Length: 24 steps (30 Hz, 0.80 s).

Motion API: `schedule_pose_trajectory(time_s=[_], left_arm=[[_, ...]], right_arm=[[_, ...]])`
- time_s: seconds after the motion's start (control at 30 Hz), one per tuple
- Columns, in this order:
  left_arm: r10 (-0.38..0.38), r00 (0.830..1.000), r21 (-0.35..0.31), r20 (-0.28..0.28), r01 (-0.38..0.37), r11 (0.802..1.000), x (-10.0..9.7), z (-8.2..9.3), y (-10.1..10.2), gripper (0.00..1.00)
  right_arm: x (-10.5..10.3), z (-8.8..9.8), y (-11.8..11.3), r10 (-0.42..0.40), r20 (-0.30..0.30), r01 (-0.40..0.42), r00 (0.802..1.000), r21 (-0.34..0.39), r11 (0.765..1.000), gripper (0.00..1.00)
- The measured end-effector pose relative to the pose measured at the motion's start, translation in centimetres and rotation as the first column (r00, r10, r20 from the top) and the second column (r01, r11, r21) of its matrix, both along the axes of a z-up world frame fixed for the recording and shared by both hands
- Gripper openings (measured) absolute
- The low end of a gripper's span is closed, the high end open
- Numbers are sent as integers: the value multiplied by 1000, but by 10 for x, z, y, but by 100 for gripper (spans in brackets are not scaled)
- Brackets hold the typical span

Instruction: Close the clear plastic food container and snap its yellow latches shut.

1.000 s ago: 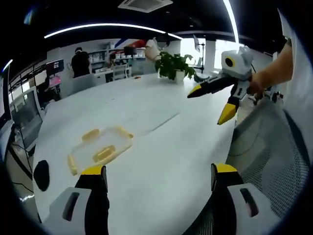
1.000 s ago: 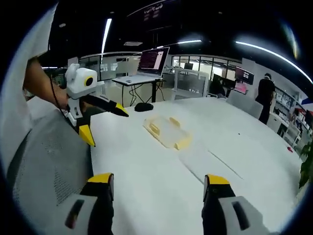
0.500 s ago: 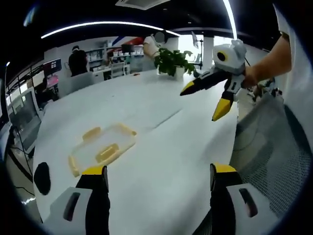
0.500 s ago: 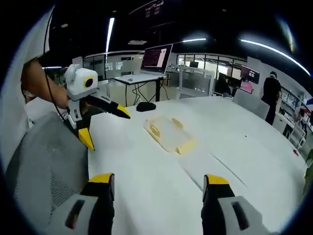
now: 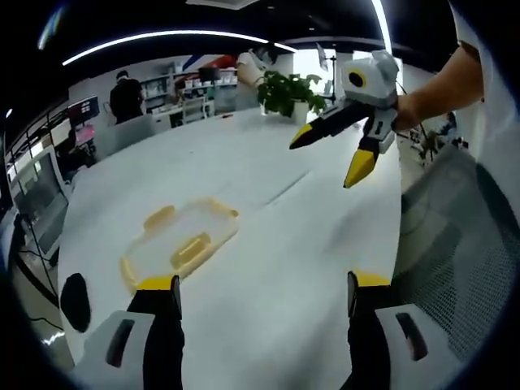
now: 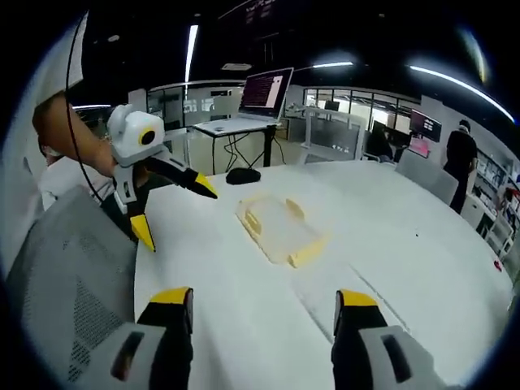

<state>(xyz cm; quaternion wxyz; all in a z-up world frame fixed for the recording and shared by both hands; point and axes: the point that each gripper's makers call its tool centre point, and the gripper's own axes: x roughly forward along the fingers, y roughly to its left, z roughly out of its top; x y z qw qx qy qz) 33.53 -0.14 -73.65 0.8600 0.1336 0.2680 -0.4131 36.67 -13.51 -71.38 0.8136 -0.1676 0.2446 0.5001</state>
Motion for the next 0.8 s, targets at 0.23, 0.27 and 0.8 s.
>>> schedule_pose_trajectory(time_s=[0.23, 0.27, 0.8], left_arm=[[-2, 1000, 22, 1, 2, 1000, 11, -3, 7, 82], [-8, 1000, 32, 1, 8, 999, 12, -3, 8, 82], [-47, 999, 68, 7, 46, 997, 35, -5, 17, 80]], right_arm=[[20, 1, 9, 9, 11, -9, 1000, 3, 1000, 68], [21, 1, 11, 12, 10, -12, 1000, 2, 1000, 68], [39, -5, 34, 99, 1, -99, 995, -5, 995, 68]])
